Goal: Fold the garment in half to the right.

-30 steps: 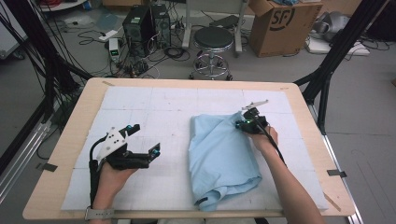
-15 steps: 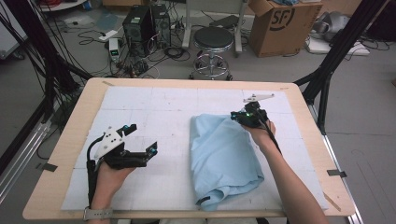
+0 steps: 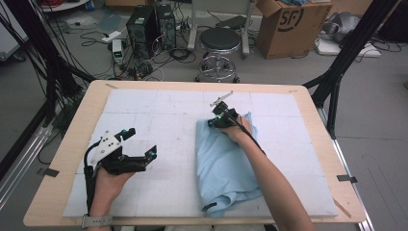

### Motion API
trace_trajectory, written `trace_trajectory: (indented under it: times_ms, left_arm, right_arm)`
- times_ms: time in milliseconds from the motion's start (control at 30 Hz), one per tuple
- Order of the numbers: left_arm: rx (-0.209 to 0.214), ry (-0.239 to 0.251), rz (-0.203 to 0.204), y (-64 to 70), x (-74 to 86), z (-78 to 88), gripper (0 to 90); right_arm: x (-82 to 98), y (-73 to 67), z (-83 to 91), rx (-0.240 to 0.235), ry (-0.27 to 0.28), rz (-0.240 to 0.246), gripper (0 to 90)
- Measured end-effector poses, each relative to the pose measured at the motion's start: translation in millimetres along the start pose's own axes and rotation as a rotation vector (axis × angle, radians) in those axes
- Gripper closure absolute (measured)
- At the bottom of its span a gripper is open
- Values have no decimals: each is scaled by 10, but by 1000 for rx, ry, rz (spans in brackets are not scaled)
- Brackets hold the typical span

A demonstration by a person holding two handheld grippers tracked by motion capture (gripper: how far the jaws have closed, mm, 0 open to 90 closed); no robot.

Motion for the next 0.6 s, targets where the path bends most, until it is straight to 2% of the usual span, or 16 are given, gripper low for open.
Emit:
trace_trajectory:
  times_ms: [33,133,167,233,333,400,500,600]
  left_arm:
    - [-4,1,0,-11,-1,6,17]
    - [-10,4,8,-40,4,20,17]
    - [-9,2,9,-47,8,23,17]
    - [-10,-2,14,-52,16,33,17]
    - [-12,-4,13,-51,20,40,17]
    - [-8,-4,10,-38,14,36,17]
    - [-2,-2,2,-1,3,20,17]
    - [6,-9,-2,38,6,-1,17]
  right_arm:
    - [-35,14,-34,4,31,-15,897]
    - [-89,67,-63,29,33,-20,897]
    - [-102,97,-41,43,51,-22,897]
    - [-122,173,74,46,100,-63,897]
    - [-103,298,343,49,129,-78,897]
    - [-39,350,501,50,126,-74,897]
    - [144,423,619,79,77,-68,897]
    - [398,573,640,131,23,-120,899]
Point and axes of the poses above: each handheld gripper's, and its own axes: z roughly backward along the jaws, x roughly out of its underside, y roughly to its right, the point moved 4 cm from there along -z, roughly forward along the jaws
